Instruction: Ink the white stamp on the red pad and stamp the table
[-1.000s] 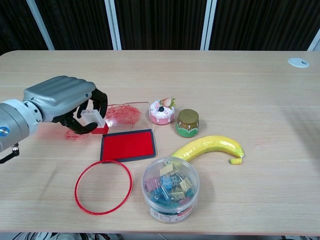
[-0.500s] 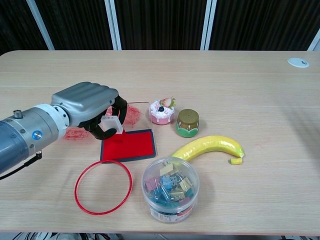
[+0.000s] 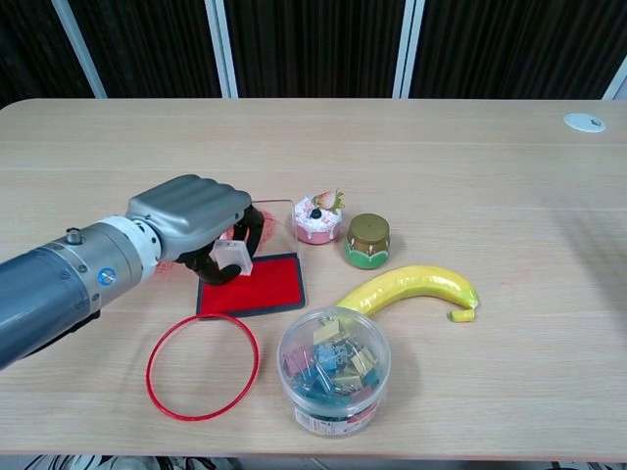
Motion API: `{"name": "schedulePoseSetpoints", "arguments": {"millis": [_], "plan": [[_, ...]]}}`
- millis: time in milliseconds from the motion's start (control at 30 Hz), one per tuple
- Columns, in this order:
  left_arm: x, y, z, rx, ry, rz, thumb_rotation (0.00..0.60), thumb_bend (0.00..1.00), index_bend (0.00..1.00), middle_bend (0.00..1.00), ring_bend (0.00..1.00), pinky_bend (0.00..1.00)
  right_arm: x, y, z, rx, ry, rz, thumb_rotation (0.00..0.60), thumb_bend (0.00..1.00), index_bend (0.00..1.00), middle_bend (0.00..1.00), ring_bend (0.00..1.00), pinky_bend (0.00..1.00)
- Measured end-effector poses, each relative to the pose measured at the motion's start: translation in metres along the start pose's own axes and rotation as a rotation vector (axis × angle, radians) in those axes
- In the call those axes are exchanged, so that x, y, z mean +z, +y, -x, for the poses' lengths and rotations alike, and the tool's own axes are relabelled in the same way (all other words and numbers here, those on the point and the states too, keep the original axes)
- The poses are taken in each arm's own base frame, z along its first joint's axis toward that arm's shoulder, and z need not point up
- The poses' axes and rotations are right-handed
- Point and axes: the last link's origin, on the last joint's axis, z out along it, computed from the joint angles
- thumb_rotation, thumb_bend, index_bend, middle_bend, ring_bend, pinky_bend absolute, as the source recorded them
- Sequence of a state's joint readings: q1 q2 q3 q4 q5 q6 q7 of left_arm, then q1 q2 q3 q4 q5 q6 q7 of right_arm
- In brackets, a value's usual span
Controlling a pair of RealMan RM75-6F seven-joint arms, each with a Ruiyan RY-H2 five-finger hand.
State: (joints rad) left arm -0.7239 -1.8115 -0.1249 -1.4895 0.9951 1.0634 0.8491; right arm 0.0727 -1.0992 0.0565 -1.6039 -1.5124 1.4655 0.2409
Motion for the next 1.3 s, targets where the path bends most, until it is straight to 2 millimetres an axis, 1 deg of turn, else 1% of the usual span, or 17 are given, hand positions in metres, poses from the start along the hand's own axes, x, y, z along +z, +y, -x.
{"name": "schedulePoseSetpoints", "arguments": {"millis": [433, 633, 800, 1133, 1300], "plan": [[0.002, 0.008, 0.012, 0.04, -0.03, 0.011, 0.6, 0.51, 0.72, 0.74, 0.59, 0.65, 0.0, 0.0, 0.0, 0.001, 0.0, -0.001, 0.6, 0.12, 0.0, 0.0, 0.0, 0.18], [0.002, 0.009, 0.014, 0.043, -0.034, 0.013, 0.6, 0.51, 0.73, 0.74, 0.59, 0.65, 0.0, 0.0, 0.0, 0.002, 0.0, -0.001, 0.6, 0.12, 0.0, 0.0, 0.0, 0.17], [0.003, 0.009, 0.01, 0.03, -0.023, 0.01, 0.6, 0.51, 0.73, 0.74, 0.59, 0.65, 0.0, 0.0, 0.0, 0.003, 0.0, -0.002, 0.6, 0.12, 0.0, 0.0, 0.0, 0.17], [0.003, 0.012, -0.004, 0.018, 0.011, 0.025, 0.6, 0.51, 0.73, 0.74, 0.59, 0.65, 0.0, -0.001, 0.0, 0.001, -0.001, -0.002, 0.6, 0.12, 0.0, 0.0, 0.0, 0.17], [0.002, 0.014, -0.005, 0.026, 0.009, 0.032, 0.6, 0.51, 0.73, 0.74, 0.59, 0.65, 0.0, 0.0, 0.0, 0.001, -0.001, -0.002, 0.6, 0.12, 0.0, 0.0, 0.0, 0.17]]}}
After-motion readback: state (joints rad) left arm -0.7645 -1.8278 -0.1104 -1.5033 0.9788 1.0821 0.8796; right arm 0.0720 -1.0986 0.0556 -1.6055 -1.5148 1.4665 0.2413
